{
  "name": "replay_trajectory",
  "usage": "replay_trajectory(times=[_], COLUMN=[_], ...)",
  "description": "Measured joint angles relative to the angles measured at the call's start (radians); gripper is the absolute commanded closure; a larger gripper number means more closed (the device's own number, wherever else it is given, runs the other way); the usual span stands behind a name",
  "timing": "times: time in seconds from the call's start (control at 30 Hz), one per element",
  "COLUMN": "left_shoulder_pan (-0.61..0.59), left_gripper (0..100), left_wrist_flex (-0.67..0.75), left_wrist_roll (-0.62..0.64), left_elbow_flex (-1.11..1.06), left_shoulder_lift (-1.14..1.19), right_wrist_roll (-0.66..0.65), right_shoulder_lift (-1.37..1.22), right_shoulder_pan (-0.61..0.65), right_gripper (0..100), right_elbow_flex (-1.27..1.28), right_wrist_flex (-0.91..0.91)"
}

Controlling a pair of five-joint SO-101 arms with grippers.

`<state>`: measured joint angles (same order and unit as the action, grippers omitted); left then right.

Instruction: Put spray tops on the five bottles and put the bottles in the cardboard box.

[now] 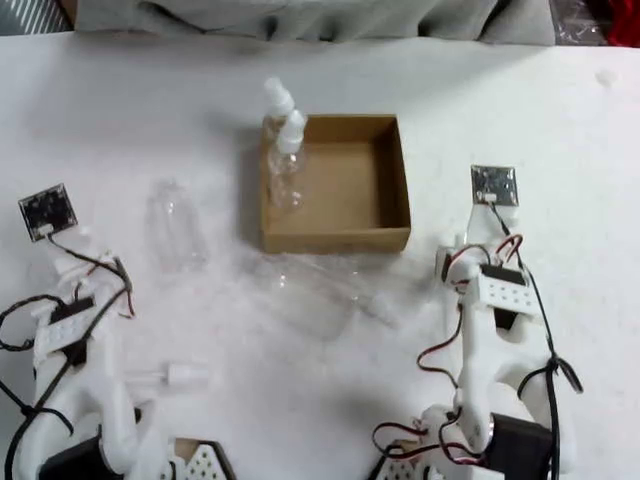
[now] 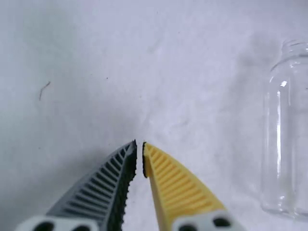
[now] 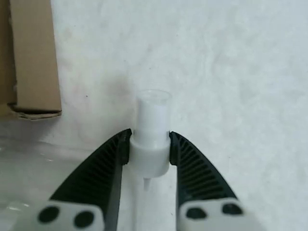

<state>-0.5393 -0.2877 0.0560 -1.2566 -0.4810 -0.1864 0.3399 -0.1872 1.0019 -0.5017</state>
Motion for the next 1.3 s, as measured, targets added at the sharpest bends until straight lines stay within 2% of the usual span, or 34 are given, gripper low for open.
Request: replay_trajectory(times=[0.23,0.3,0.43,0.63,0.77,0.87,1.07,1.3], left_shoulder_pan=[0.0,0.0,0.014,0.08,0.127,0.152,0.203,0.227], left_gripper=[98,98,95,79,79,79,78,78], left_wrist_flex=[-0.005,-0.044,-0.203,-0.491,-0.615,-0.634,-0.635,-0.726], left_wrist_roll=[0.002,0.002,0.002,0.0,0.049,0.112,0.13,0.195], left_elbow_flex=[0.002,0.018,0.114,0.331,0.422,0.46,0.519,0.727], left_shoulder_lift=[0.0,0.0,0.0,0.0,0.0,0.0,0.026,0.236], right_wrist_roll=[-0.003,-0.003,-0.003,-0.025,-0.026,-0.026,-0.026,-0.026], right_shoulder_lift=[0.0,0.0,0.0,0.0,0.0,0.0,0.0,0.0], right_shoulder_pan=[0.0,0.0,0.0,0.002,0.002,0.002,0.0,0.0], right_gripper=[98.4,98.4,98.4,98.4,98.4,98.4,98.4,98.4], right_elbow_flex=[0.0,0.0,0.0,0.0,0.0,0.0,0.0,0.0], right_wrist_flex=[0.0,0.0,0.0,0.0,0.0,0.0,-0.012,-0.014])
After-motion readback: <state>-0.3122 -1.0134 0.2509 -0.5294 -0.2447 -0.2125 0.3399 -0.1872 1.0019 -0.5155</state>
